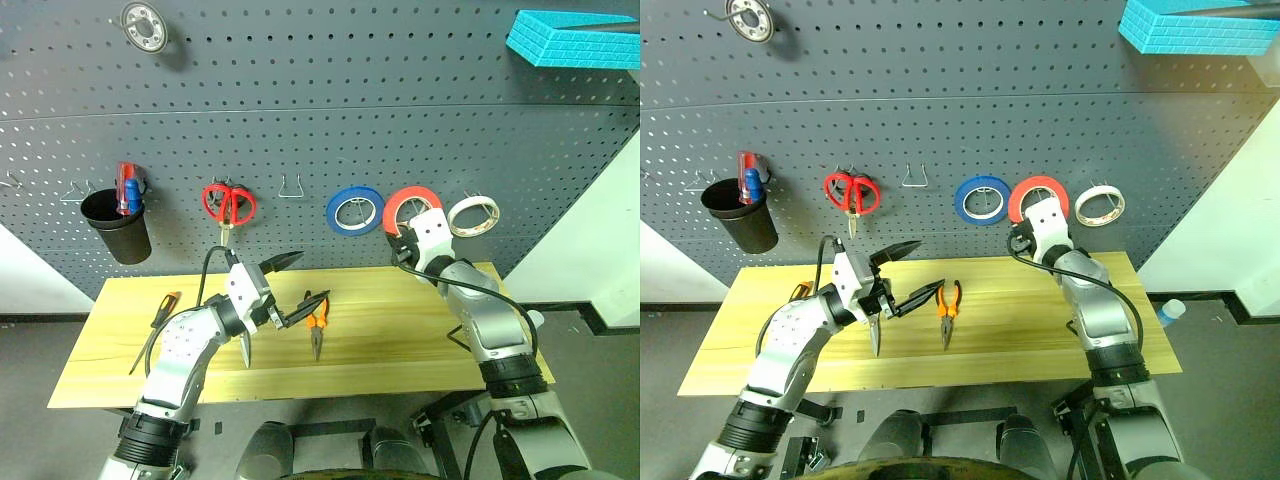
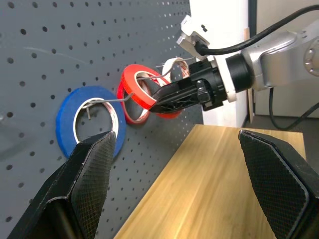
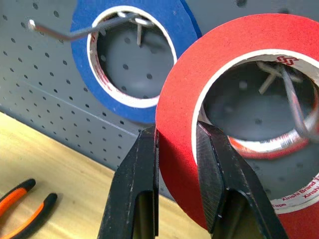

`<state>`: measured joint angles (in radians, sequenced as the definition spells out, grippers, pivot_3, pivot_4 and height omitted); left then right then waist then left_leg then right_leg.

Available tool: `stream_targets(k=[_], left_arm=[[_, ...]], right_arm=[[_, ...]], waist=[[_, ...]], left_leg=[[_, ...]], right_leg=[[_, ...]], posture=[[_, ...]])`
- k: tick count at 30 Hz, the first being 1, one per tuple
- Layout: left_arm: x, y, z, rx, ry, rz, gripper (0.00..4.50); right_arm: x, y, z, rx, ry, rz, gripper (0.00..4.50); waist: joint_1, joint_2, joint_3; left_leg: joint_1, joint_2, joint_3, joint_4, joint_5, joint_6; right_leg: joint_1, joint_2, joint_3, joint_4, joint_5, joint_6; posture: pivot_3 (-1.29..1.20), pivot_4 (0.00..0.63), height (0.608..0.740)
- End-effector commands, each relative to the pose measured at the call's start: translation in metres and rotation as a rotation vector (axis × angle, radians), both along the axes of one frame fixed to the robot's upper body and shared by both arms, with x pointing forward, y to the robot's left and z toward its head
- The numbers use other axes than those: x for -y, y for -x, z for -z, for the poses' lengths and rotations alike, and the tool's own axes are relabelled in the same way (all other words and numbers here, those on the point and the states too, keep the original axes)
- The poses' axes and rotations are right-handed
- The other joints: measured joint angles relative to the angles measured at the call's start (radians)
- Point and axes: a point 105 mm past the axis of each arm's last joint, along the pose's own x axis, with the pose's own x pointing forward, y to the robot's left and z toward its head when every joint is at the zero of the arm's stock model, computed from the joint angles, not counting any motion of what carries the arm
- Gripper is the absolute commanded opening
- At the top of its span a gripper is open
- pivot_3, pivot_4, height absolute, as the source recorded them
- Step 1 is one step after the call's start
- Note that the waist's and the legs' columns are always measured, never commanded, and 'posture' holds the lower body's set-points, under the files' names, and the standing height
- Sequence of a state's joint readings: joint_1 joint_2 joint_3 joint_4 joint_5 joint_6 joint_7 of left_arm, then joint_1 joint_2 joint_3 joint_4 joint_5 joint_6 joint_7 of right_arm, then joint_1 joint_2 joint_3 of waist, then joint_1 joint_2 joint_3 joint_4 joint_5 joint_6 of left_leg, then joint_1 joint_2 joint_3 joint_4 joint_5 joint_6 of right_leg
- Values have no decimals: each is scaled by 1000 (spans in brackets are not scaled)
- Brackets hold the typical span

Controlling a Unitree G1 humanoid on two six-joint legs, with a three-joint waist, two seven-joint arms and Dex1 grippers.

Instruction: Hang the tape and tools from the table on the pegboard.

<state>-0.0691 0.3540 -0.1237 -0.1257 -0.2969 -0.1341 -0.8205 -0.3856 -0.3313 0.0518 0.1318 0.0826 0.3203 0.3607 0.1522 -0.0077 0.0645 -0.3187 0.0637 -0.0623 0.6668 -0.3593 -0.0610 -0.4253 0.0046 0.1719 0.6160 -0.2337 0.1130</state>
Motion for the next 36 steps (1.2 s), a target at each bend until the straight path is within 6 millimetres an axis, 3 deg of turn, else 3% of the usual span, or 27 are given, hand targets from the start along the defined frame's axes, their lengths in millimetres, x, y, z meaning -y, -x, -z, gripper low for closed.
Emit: stream_targets(k=[1,13,24,36], left_arm=[[-3,1,-13,48,15,-17,4142],[-3,-2,-13,51,13,-31,4142],[-1,-2,-14,57,11,-31,4142],[-1,1,-14,64,13,-30,4142]], right_arm=[[-3,-10,-17,73,-1,-1,679],[-9,-25,-5,45,2,9,679],[-8,-26,1,10,21,6,4391],[-20,-4,8,-26,27,-102,4468]], waist=[[1,0,0],[-1,2,-4],[1,2,-5],[5,2,-5]], left_leg=[[0,0,0,0,0,0],[0,0,0,0,0,0],[0,0,0,0,0,0],[0,0,0,0,0,0]], right_leg=[[0,0,0,0,0,0],[0,0,0,2,0,0],[-1,0,0,2,0,0],[-1,0,0,2,0,0]], posture=[[363,0,720],[367,0,720],[373,0,720],[377,0,720]])
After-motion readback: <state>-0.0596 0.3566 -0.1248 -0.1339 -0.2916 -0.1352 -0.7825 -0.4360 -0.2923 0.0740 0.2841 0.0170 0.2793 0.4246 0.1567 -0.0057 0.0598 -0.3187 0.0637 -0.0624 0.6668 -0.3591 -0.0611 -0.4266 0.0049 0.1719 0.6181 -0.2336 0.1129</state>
